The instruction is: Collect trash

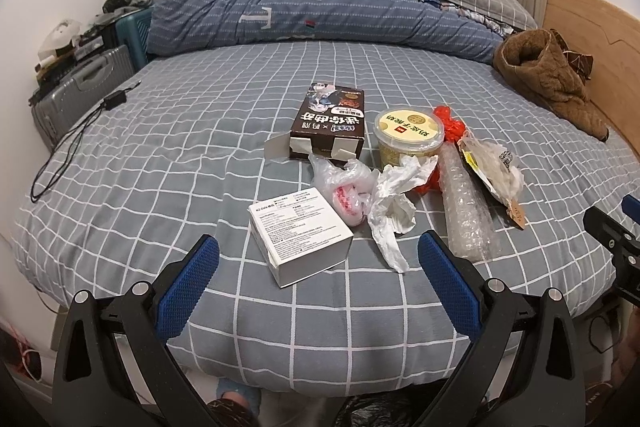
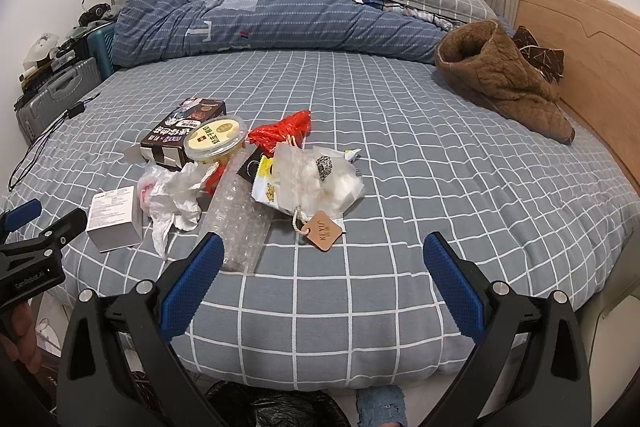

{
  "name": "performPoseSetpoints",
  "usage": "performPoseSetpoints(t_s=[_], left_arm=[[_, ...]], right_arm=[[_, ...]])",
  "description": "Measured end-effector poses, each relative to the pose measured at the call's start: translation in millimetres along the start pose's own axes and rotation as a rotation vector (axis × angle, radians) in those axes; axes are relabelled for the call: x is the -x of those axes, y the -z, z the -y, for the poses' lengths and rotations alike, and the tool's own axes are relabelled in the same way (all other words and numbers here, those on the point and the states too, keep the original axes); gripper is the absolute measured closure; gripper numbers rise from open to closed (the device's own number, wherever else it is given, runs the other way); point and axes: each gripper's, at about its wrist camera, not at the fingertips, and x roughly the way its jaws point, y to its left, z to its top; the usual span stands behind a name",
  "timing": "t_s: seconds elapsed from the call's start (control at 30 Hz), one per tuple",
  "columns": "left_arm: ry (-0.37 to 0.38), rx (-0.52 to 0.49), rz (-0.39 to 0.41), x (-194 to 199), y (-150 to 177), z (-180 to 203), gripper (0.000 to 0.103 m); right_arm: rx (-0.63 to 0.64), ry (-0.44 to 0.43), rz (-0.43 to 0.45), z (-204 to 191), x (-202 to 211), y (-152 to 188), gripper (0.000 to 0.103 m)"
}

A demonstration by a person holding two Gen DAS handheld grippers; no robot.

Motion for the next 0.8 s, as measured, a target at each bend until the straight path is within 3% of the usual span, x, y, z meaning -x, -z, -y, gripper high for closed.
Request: performPoseSetpoints(t_s=[0.53, 0.8], left_arm=[[-0.003, 0.003, -0.006, -1, 1, 0, 0.006], [-0.028, 0.034, -0.043, -24, 4, -11, 0.006]], right_arm=[[-0.004, 0.000, -0.002, 1, 0, 0, 0.007], [0.004, -0.022, -0.027, -11, -17, -1, 0.007]])
